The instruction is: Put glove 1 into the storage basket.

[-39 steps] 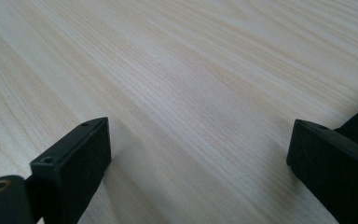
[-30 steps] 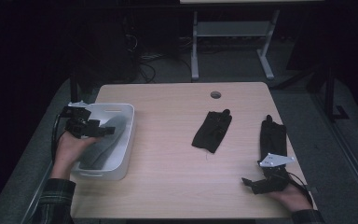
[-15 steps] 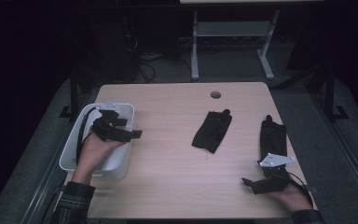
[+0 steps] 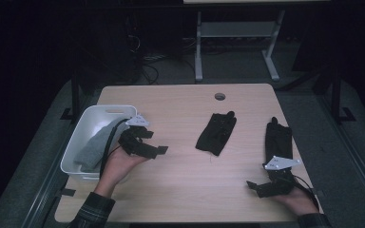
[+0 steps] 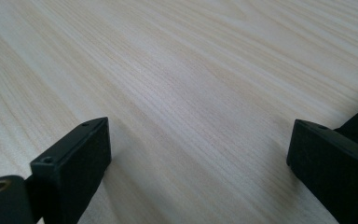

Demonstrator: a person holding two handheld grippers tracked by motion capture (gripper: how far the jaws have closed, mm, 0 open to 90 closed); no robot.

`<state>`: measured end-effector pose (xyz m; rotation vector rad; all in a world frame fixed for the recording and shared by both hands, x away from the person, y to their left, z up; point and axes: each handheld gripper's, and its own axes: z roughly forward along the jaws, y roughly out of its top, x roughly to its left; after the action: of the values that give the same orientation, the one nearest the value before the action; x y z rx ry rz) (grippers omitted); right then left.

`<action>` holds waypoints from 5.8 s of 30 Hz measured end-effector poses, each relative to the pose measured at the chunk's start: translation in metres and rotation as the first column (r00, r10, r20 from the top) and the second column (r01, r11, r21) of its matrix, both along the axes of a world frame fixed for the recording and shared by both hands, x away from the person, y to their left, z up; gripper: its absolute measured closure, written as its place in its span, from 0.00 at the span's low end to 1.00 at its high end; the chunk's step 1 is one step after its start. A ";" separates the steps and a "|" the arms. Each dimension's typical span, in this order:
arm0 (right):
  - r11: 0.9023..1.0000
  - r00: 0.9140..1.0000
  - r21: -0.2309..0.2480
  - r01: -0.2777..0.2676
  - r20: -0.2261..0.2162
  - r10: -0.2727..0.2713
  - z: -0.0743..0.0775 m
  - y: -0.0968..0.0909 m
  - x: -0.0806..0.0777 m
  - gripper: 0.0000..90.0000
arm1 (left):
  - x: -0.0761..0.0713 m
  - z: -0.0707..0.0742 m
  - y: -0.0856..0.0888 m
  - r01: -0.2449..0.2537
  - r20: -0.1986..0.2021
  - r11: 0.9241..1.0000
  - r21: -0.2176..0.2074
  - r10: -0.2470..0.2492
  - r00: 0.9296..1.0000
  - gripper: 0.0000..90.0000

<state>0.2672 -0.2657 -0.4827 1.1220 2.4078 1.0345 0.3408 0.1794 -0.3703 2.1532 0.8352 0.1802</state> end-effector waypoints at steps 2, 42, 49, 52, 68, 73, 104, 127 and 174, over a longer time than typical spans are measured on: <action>1.000 1.000 0.000 0.000 0.000 0.000 0.000 0.000 0.000 0.07 | -0.003 -0.005 -0.006 0.014 0.001 1.000 -0.001 -0.014 1.000 0.14; 1.000 1.000 0.019 0.017 -0.009 -0.017 0.021 -0.002 0.001 0.38 | -0.035 -0.102 -0.014 0.086 0.056 0.983 0.160 -0.096 0.994 0.13; 0.999 0.999 0.032 0.031 0.004 -0.031 0.037 -0.009 0.012 0.89 | -0.035 -0.107 -0.010 0.101 0.091 0.988 0.117 -0.112 0.990 0.13; 0.998 0.999 0.036 0.049 0.013 -0.050 0.042 -0.013 0.020 1.00 | -0.036 -0.107 -0.010 0.092 0.092 0.991 0.101 -0.101 0.991 0.13; 0.985 0.985 0.010 0.173 0.018 -0.173 0.042 -0.055 0.058 1.00 | -0.035 -0.107 -0.010 0.095 0.094 0.990 0.108 -0.105 0.990 0.13; 0.981 0.981 -0.003 0.196 0.004 -0.196 0.039 -0.065 0.058 1.00 | -0.035 -0.107 -0.010 0.095 0.095 0.990 0.107 -0.105 0.990 0.13; 0.997 0.991 -0.036 0.069 -0.113 -0.073 0.019 -0.030 0.060 1.00 | -0.036 -0.107 -0.010 0.094 0.093 0.990 0.106 -0.104 0.990 0.13; 0.994 0.985 -0.015 -0.110 -0.137 0.107 0.020 0.026 0.053 1.00 | -0.035 -0.107 -0.010 0.095 0.096 0.990 0.107 -0.106 0.990 0.13; 0.958 0.959 0.066 -0.278 -0.033 0.280 0.043 0.104 0.024 0.77 | -0.035 -0.107 -0.010 0.100 0.097 0.989 0.110 -0.111 0.989 0.13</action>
<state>0.2907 -0.1621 -0.4396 0.8444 2.6400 1.1865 0.3057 0.1698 -0.4772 2.2598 0.6639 0.2836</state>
